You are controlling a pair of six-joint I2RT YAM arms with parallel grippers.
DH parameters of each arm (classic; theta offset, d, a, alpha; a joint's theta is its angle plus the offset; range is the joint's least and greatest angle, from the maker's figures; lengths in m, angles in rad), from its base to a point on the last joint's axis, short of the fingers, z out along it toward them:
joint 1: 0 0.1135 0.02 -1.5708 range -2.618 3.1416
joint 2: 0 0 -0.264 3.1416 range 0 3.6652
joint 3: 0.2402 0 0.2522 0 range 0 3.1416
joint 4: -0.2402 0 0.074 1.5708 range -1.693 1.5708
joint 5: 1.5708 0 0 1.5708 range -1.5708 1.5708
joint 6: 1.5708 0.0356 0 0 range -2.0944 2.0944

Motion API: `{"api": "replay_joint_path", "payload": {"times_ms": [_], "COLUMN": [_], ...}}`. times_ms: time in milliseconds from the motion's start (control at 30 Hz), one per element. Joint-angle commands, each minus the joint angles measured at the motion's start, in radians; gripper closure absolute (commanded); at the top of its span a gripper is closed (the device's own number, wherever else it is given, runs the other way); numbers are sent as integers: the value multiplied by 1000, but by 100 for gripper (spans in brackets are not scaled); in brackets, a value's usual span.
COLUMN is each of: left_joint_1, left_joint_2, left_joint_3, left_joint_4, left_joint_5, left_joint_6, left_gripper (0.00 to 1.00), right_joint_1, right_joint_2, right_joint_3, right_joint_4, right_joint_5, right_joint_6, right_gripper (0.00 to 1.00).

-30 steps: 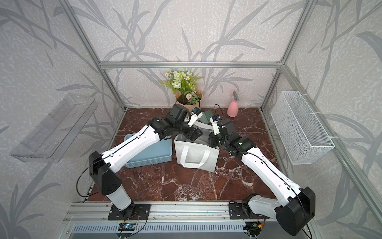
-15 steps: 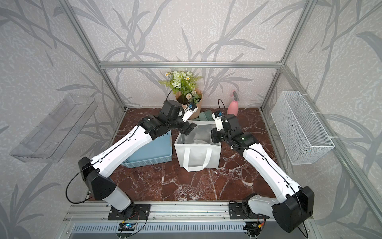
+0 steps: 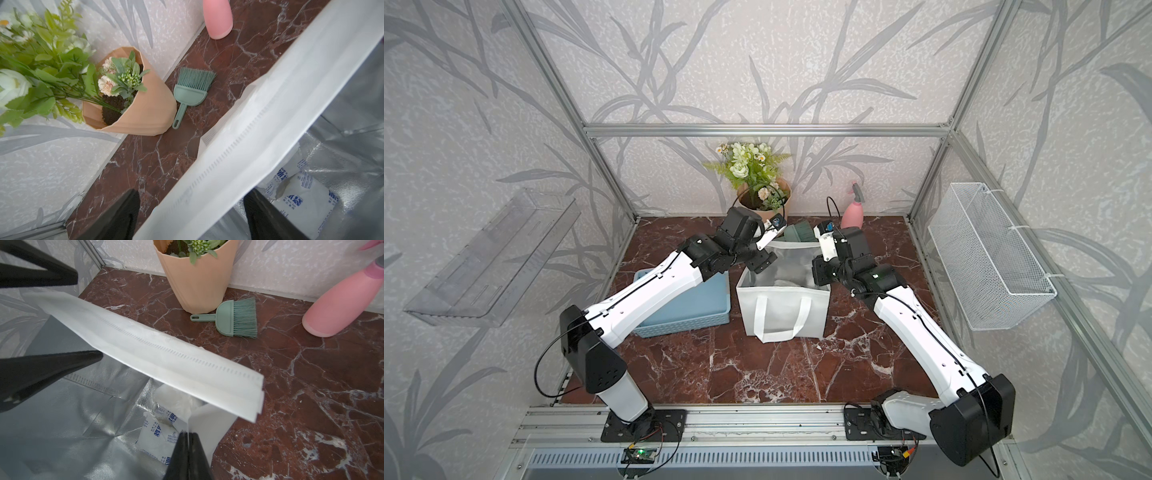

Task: Place the ice pack in the delivery bag
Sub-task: Adjust the delivery bag at the center of the board.

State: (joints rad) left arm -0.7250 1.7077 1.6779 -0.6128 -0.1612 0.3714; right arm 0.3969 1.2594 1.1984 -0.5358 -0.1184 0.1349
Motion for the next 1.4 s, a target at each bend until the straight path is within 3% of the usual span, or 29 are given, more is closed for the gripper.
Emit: {"api": "replay_joint_path", "payload": {"times_ms": [0,133,233,567,867,933,1000,1133,1367], "left_joint_1": [3,3,2,-11,-23,-22,-22,-19,-18], "left_joint_2": [-16,-30,-36,-48,-59,-67,-71,-71,-87], "left_joint_3": [-25,-6,-5,17,20,28,42,91,125], "left_joint_4": [10,-36,-65,-105,-128,-137,-152,-196,-261], "left_joint_5": [-27,76,160,403,360,340,315,266,229], "left_joint_6": [-8,-62,-105,-242,-275,-275,-276,-298,-330], "left_gripper": [19,34,34,34,30,29,29,28,30], "right_joint_1": [-30,-52,-68,-104,-113,-113,-113,-112,-91], "right_joint_2": [34,78,107,263,408,427,437,393,159], "right_joint_3": [61,102,116,260,404,434,458,461,255], "right_joint_4": [18,40,79,75,51,41,31,40,127], "right_joint_5": [-15,-9,-15,-84,-200,-211,-226,-231,-153], "right_joint_6": [-47,-85,-95,-149,-178,-176,-164,-122,-12], "right_gripper": [94,96,100,100,99,93,78,56,52]}}
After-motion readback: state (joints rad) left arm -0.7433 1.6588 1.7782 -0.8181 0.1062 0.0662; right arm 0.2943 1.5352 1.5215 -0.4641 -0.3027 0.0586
